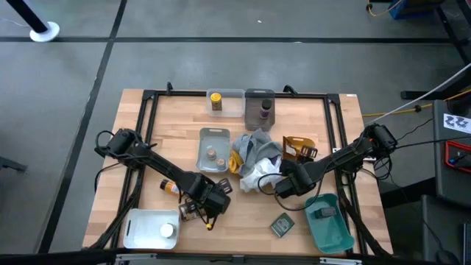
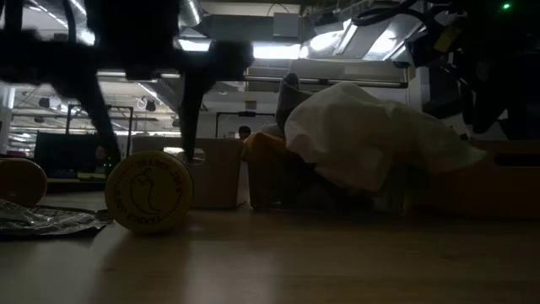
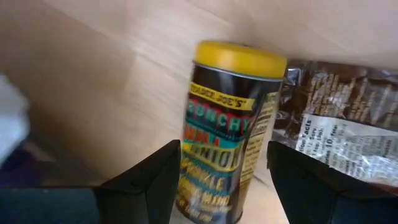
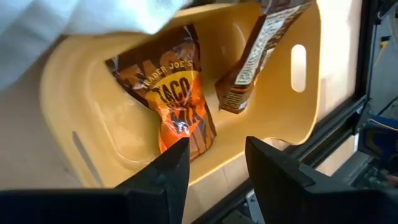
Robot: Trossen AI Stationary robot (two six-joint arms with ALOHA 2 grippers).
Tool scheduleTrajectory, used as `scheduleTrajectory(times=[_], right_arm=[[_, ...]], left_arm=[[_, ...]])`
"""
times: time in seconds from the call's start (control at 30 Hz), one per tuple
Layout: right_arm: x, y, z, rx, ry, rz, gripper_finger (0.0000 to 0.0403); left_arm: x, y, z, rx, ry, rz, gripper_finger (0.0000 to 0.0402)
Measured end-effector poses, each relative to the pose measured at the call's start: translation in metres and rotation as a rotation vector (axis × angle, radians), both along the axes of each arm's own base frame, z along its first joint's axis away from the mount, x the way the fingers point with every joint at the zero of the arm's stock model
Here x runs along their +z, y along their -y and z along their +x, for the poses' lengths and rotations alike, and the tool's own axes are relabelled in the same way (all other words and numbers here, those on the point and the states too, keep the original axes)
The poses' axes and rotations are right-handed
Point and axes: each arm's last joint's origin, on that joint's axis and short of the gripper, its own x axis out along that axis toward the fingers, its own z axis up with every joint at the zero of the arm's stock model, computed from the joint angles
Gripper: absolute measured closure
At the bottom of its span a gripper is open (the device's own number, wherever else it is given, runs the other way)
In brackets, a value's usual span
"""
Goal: Sort spices by type
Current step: Put the yellow seasoning bottle into the transparent bin
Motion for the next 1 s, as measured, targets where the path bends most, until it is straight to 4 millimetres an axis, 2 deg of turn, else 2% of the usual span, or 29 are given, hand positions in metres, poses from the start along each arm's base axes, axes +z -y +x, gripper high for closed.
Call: scheduleTrajectory(times=[0.27,0.63,1.0], right_arm=[[0.000,0.000,0.000,-0.002,-0.001,0.007,0.0246],[0.000,-0.001,0.000,-0.004,-0.003,0.014,0.0246],[-0.001,-0.002,-0.001,-0.022,-0.027,0.062,0.0246]], left_arm=[[-0.020,-0.001,-0.001,-0.016,0.073,-0.028,0.0178],[-0.026,-0.005,0.001,0.029,0.106,-0.063,0.0178],[-0.027,-0.013,0.006,0.262,0.074,-0.245,0.0178]])
